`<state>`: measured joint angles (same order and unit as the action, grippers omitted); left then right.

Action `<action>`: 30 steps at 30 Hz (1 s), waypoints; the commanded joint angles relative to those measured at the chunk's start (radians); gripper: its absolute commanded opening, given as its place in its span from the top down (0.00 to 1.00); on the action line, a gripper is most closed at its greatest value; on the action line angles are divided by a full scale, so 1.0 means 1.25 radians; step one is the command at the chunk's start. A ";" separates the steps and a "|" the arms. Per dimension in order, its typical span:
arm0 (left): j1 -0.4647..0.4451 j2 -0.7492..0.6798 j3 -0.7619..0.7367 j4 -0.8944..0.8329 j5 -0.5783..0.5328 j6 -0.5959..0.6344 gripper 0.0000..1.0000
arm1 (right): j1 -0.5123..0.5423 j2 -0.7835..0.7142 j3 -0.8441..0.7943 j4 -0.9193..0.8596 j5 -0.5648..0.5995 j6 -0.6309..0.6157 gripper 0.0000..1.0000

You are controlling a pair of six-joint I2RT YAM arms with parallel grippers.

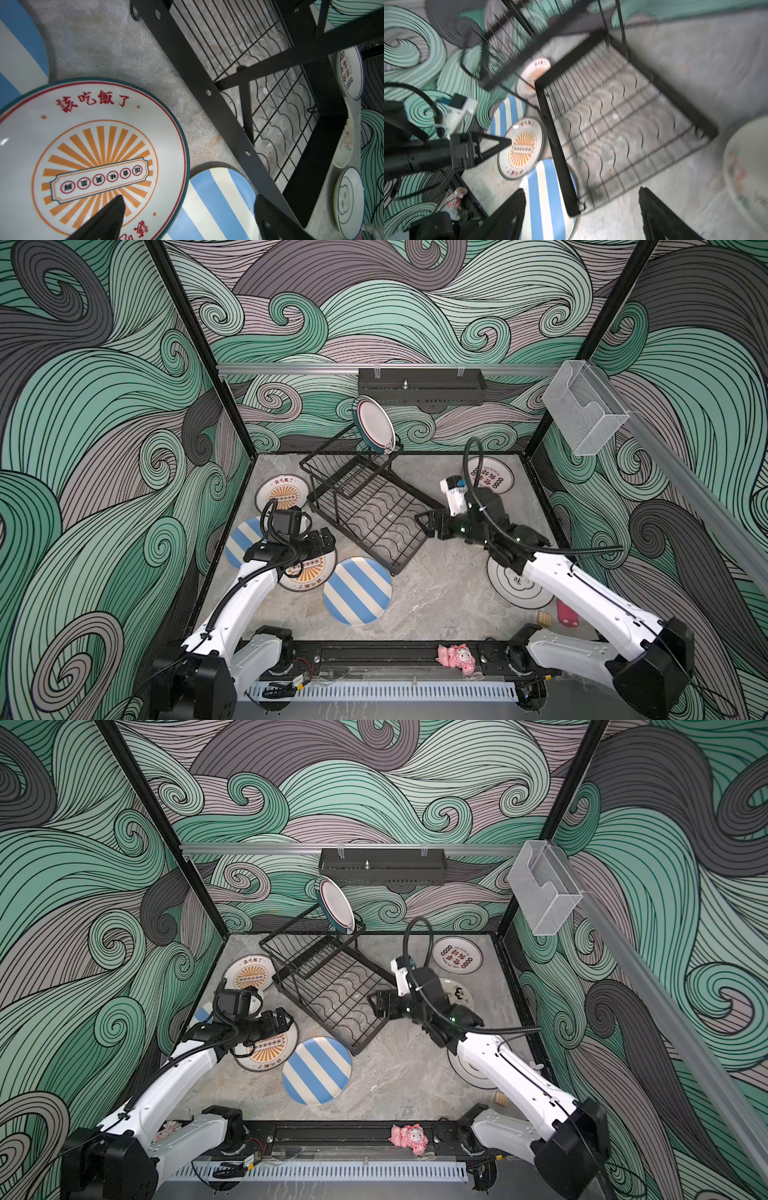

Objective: Load the plates into the dish rack

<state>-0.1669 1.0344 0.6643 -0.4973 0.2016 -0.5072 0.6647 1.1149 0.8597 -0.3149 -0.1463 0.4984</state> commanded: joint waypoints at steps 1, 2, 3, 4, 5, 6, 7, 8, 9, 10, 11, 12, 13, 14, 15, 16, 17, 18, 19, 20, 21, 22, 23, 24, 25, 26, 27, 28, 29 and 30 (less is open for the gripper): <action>-0.029 0.004 -0.032 0.018 0.019 -0.032 0.01 | 0.057 -0.058 -0.117 0.015 0.005 0.189 0.15; -0.035 0.005 -0.044 0.020 0.019 -0.035 0.01 | 0.070 -0.059 -0.150 0.030 -0.013 0.217 0.15; -0.039 0.006 -0.054 0.022 0.018 -0.038 0.01 | 0.079 -0.055 -0.176 0.046 -0.028 0.241 0.15; -0.044 0.006 -0.066 0.023 0.019 -0.041 0.01 | 0.085 -0.047 -0.207 0.078 -0.051 0.269 0.15; -0.047 0.005 -0.077 0.025 0.019 -0.045 0.01 | 0.089 -0.037 -0.233 0.116 -0.074 0.298 0.15; -0.050 0.003 -0.085 0.028 0.020 -0.049 0.01 | 0.093 -0.029 -0.251 0.147 -0.087 0.315 0.15; -0.054 0.000 -0.094 0.031 0.022 -0.051 0.02 | 0.097 -0.020 -0.260 0.170 -0.095 0.326 0.16; -0.058 -0.004 -0.102 0.031 0.022 -0.054 0.01 | 0.098 -0.009 -0.259 0.175 -0.101 0.327 0.15; -0.062 -0.007 -0.106 0.033 0.021 -0.057 0.01 | 0.098 0.000 -0.255 0.174 -0.106 0.326 0.15; -0.065 -0.011 -0.113 0.033 0.019 -0.059 0.01 | 0.098 0.008 -0.252 0.174 -0.111 0.325 0.15; -0.067 -0.015 -0.118 0.033 0.018 -0.061 0.01 | 0.099 0.015 -0.258 0.185 -0.117 0.333 0.15; -0.069 -0.017 -0.121 0.034 0.018 -0.062 0.01 | 0.099 0.022 -0.268 0.202 -0.126 0.345 0.15; -0.069 -0.018 -0.126 0.037 0.016 -0.063 0.01 | 0.100 0.030 -0.282 0.232 -0.138 0.359 0.15; -0.071 -0.018 -0.131 0.042 0.017 -0.064 0.01 | 0.100 0.038 -0.296 0.251 -0.145 0.372 0.15; -0.072 -0.018 -0.135 0.046 0.017 -0.065 0.02 | 0.100 0.044 -0.304 0.268 -0.149 0.380 0.15; -0.074 -0.016 -0.137 0.049 0.017 -0.066 0.01 | 0.100 0.051 -0.305 0.275 -0.152 0.382 0.15; -0.074 -0.012 -0.139 0.052 0.019 -0.066 0.02 | 0.100 0.061 -0.304 0.275 -0.157 0.382 0.15; -0.075 -0.009 -0.139 0.054 0.020 -0.066 0.01 | 0.100 0.071 -0.301 0.280 -0.163 0.381 0.15; -0.076 -0.008 -0.139 0.055 0.022 -0.066 0.01 | 0.100 0.084 -0.296 0.284 -0.170 0.380 0.15; -0.077 -0.007 -0.139 0.056 0.024 -0.066 0.01 | 0.101 0.098 -0.291 0.287 -0.179 0.378 0.15; -0.079 -0.006 -0.140 0.058 0.025 -0.066 0.01 | 0.105 0.108 -0.288 0.290 -0.183 0.378 0.15; -0.080 -0.008 -0.143 0.060 0.026 -0.066 0.01 | 0.107 0.120 -0.284 0.293 -0.186 0.378 0.15; -0.081 -0.011 -0.145 0.059 0.027 -0.067 0.01 | 0.110 0.129 -0.281 0.298 -0.191 0.380 0.15; -0.084 -0.014 -0.147 0.059 0.026 -0.068 0.01 | 0.112 0.137 -0.279 0.302 -0.195 0.380 0.15; -0.084 -0.017 -0.151 0.060 0.026 -0.068 0.01 | 0.114 0.144 -0.278 0.307 -0.198 0.382 0.15; -0.085 -0.022 -0.154 0.059 0.026 -0.068 0.01 | 0.114 0.148 -0.275 0.310 -0.201 0.377 0.15; -0.086 -0.024 -0.156 0.060 0.025 -0.068 0.01 | 0.114 0.148 -0.269 0.303 -0.198 0.371 0.15; -0.086 -0.026 -0.158 0.060 0.024 -0.068 0.01 | 0.115 0.145 -0.262 0.291 -0.188 0.363 0.15; -0.085 -0.026 -0.160 0.062 0.024 -0.067 0.01 | 0.116 0.149 -0.258 0.284 -0.184 0.358 0.14; -0.086 -0.025 -0.161 0.062 0.024 -0.067 0.01 | 0.116 0.154 -0.257 0.283 -0.186 0.358 0.14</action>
<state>-0.2653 1.0164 0.4633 -0.4255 0.2218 -0.5785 0.8043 1.3033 0.5064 0.0334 -0.3748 0.9592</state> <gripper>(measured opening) 0.986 0.854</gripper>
